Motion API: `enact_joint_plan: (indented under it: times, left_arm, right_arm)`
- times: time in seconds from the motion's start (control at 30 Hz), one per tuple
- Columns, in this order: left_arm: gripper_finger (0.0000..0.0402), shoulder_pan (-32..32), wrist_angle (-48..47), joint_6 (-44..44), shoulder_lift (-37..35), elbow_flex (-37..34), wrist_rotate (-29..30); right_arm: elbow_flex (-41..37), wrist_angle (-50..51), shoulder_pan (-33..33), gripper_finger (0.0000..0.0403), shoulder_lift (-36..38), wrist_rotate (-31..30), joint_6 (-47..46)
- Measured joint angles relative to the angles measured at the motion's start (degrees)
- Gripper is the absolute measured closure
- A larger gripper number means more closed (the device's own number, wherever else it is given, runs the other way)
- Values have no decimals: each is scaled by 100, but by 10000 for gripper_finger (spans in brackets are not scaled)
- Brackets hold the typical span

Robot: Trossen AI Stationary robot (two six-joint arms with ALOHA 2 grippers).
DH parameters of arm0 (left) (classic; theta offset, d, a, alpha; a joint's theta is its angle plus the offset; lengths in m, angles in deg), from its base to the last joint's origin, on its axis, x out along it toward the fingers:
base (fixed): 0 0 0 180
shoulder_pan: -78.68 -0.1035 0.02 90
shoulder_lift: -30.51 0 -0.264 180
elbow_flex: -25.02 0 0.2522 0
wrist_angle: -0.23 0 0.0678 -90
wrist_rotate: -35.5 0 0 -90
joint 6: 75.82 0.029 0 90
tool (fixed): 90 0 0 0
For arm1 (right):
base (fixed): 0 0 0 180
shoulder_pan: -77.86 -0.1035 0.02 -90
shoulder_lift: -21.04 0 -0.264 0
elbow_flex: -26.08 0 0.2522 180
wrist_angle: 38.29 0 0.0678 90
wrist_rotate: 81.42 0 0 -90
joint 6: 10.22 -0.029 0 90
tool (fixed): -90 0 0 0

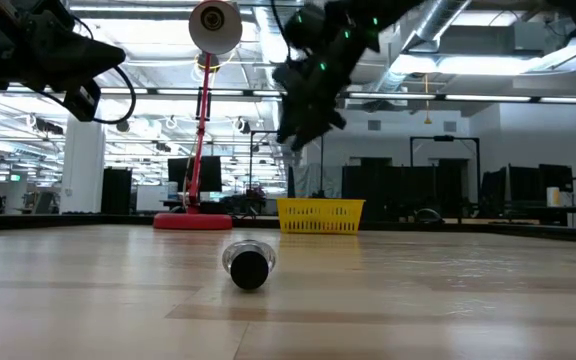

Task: Pick & Place Nail Polish
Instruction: Put the transparent nail polish bottle into the yellow bin

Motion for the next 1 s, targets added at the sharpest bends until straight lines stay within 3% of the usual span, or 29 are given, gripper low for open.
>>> enact_joint_plan:
  times: [0.27, 0.67, 0.83, 1.0]
  left_arm:
    - [401, 0, 30, 1, -2, -2, 0]
    - [401, 0, 69, 1, 0, 0, 0]
    - [401, 0, 77, 0, -2, 0, 0]
    - [401, 1, 75, 1, 25, -2, 0]
  right_arm:
    - [225, 351, -1299, 204, 2, -804, -1501]
    - [225, 557, -3081, 166, -90, -2006, -4632]
    - [237, 487, -3525, 168, -481, -2017, -5663]
    - [289, 721, -3825, 168, -967, -1603, -6353]
